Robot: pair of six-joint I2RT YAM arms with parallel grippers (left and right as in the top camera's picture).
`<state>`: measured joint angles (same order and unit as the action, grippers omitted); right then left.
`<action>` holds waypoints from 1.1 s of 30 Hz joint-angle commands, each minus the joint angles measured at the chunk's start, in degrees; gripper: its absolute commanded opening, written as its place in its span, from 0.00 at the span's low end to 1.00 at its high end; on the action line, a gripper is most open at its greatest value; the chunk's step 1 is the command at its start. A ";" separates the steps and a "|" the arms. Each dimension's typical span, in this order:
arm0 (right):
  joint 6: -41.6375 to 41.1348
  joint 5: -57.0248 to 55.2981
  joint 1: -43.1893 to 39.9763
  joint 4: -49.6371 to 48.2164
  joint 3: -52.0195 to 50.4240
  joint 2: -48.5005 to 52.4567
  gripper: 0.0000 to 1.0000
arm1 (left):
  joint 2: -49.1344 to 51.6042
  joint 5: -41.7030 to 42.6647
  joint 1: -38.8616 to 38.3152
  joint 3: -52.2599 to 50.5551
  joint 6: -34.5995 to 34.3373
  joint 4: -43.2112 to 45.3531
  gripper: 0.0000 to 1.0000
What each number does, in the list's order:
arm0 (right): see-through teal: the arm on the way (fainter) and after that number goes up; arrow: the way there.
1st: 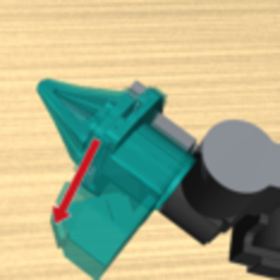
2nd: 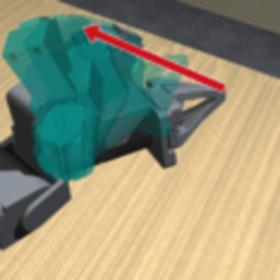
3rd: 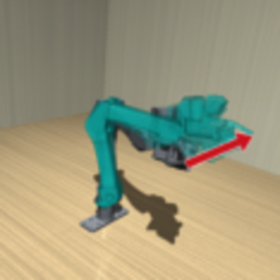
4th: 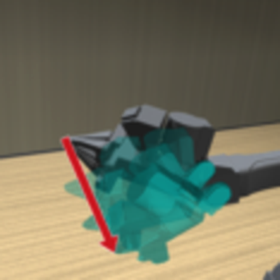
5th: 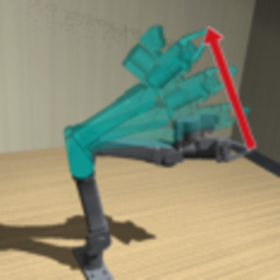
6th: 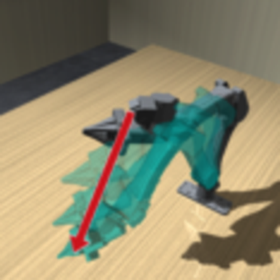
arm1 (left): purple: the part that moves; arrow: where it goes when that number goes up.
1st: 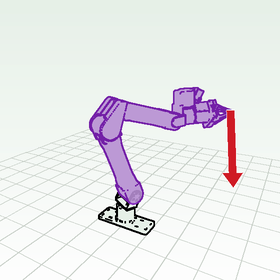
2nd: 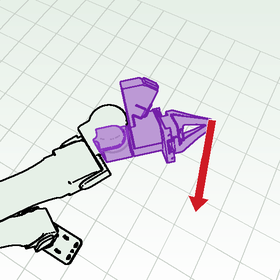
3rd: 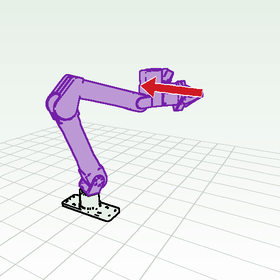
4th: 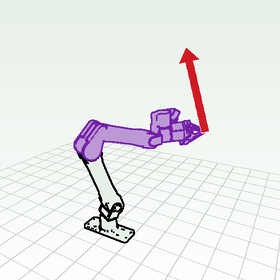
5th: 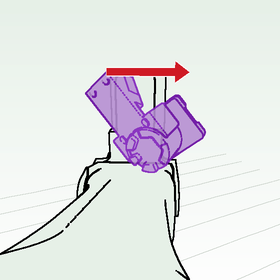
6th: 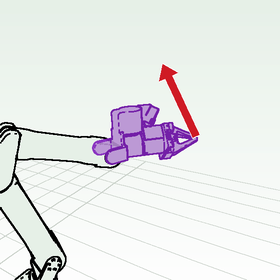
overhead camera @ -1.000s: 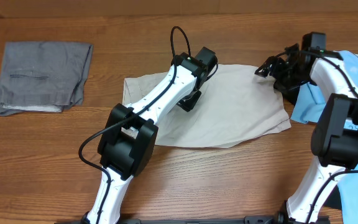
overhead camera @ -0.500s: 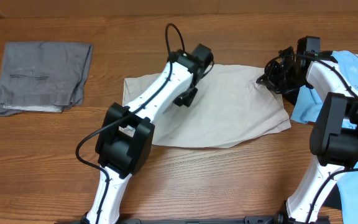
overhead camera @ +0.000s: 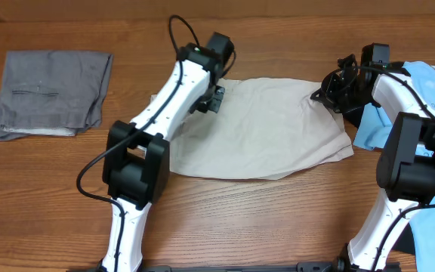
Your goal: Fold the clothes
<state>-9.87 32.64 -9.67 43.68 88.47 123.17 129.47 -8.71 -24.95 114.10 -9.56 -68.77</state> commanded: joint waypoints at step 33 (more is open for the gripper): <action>4.74 -16.04 9.07 27.52 2.56 -1.33 0.04 | -5.99 12.17 10.99 -18.32 -6.36 -4.81 0.04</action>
<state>-2.22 23.59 -2.42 71.20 90.74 123.17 124.92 4.10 -14.55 99.92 -14.72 -73.84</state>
